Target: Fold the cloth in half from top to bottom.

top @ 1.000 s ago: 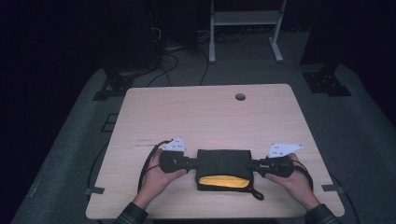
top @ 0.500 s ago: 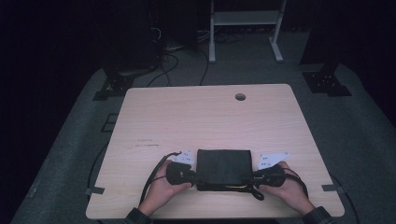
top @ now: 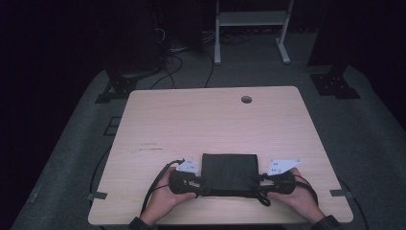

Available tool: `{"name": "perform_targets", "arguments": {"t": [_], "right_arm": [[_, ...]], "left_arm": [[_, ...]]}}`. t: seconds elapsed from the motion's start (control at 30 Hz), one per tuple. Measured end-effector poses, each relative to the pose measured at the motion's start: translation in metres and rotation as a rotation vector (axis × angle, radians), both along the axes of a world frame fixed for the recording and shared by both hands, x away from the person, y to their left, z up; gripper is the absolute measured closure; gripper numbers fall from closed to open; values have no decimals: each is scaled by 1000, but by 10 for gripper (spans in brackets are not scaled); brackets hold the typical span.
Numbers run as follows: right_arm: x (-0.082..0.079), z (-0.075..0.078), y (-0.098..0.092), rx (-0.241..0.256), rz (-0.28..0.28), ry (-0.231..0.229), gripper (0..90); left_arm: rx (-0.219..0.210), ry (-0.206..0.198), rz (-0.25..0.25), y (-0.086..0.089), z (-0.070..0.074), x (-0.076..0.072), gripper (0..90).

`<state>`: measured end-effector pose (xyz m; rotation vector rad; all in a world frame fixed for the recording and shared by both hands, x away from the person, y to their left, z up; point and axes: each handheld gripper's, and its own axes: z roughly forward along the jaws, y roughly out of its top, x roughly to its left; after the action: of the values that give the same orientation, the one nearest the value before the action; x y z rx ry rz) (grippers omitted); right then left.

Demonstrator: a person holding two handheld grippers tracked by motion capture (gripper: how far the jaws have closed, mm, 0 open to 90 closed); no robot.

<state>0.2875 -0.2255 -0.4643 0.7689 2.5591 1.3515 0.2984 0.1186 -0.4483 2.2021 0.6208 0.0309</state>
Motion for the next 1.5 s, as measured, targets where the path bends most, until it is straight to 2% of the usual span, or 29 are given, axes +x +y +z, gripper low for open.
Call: {"name": "perform_targets", "arguments": {"t": [0.03, 0.07, 0.13, 0.27, 0.3, 0.37, 0.53, 0.63, 0.7, 0.73, 0.83, 1.0, 1.17, 1.3, 1.37, 1.43, 1.5], "right_arm": [[2, 1, -3, 6, -26, -10, 503], [4, 2, -5, 11, -48, -15, 472], [8, 4, -11, 19, -87, -20, 419], [13, 4, -22, 23, -157, -33, 344], [14, 4, -25, 23, -173, -39, 322], [16, 5, -31, 26, -200, -52, 284], [20, 5, -45, 6, -264, -70, 244], [22, 4, -54, -12, -293, -70, 226], [23, 2, -59, -20, -310, -66, 219], [23, 2, -63, -27, -317, -64, 211], [25, -2, -72, -50, -342, -53, 200], [28, -10, -86, -99, -383, -29, 181], [29, -18, -96, -135, -425, 5, 177], [30, -21, -99, -151, -437, 11, 165], [31, -22, -100, -151, -439, 10, 158], [31, -22, -100, -150, -440, 9, 146], [31, -22, -100, -150, -442, 10, 141]], "left_arm": [[0, 0, 0, 0, 0, 0, 433], [-12, -20, 43, 6, 4, 2, 387], [-9, -43, 72, 11, 7, 5, 315], [-7, -86, 118, 25, 11, 9, 250], [-7, -86, 118, 25, 11, 9, 231], [-2, -89, 154, 36, 11, 13, 196], [22, -94, 210, 58, 8, 17, 138], [34, -94, 253, 72, 5, 19, 105], [42, -90, 263, 77, 4, 19, 94], [57, -90, 291, 87, 1, 20, 93], [80, -83, 322, 101, -3, 21, 86], [136, -81, 353, 119, -11, 20, 85], [159, -68, 377, 131, -19, 20, 84], [195, -73, 383, 136, -27, 21, 77], [189, -80, 374, 139, -28, 22, 30], [198, -97, 377, 140, -30, 21, 28], [187, -105, 378, 141, -32, 21, 0]]}}
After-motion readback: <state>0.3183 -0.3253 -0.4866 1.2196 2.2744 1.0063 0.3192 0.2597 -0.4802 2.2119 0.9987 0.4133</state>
